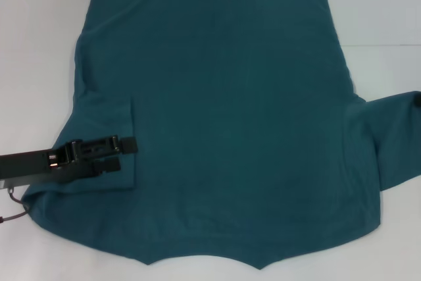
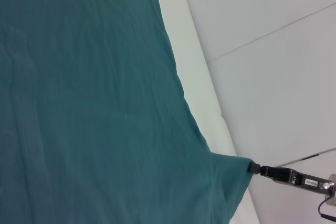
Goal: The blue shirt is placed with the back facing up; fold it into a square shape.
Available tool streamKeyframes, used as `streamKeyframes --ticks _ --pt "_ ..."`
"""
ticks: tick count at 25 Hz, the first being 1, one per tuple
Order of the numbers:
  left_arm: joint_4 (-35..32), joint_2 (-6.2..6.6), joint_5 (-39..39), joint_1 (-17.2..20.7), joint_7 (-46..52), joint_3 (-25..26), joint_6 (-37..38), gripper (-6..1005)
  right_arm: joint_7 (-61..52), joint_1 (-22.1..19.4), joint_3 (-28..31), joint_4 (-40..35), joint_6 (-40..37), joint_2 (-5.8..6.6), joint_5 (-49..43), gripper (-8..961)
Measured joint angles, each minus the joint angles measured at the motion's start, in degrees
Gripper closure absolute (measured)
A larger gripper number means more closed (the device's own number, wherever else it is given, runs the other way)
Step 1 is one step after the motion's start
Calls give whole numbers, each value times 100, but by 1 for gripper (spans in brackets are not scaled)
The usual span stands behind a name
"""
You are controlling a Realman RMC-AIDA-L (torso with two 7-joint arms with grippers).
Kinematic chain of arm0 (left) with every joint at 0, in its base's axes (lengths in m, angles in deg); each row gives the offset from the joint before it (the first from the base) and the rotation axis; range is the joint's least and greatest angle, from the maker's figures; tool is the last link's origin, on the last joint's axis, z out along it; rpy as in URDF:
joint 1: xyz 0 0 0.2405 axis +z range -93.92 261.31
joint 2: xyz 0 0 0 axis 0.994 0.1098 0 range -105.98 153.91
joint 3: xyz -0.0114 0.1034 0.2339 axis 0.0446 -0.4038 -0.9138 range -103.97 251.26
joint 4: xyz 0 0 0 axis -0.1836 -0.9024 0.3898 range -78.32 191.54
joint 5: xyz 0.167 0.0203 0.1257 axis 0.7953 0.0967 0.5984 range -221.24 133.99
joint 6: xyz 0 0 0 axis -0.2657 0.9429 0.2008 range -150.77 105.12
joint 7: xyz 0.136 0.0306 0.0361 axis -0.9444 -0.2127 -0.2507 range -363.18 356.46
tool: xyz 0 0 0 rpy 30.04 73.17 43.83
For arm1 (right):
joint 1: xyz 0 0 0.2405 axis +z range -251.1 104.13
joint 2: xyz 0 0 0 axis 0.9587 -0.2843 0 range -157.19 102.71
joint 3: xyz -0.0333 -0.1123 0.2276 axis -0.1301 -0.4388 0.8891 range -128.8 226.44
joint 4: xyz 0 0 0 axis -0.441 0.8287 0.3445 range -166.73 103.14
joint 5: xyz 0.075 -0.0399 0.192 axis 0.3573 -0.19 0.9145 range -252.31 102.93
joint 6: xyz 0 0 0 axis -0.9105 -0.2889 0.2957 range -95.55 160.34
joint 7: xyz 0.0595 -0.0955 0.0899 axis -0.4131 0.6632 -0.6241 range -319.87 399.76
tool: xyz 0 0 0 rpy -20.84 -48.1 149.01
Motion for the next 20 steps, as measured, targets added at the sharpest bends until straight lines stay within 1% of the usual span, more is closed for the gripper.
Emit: streamKeyframes --ticks 8,13,20 --pt "-1 0 0 0 -3 0 -21 84 -162 330 -45 25 -324 -2 -213 950" --pt "0 0 1 1 0 0 -33 85 -309 478 -55 -38 -331 76 -254 950" --pt "2 0 1 0 0 0 -29 86 -366 635 -178 -69 -367 69 -287 950"
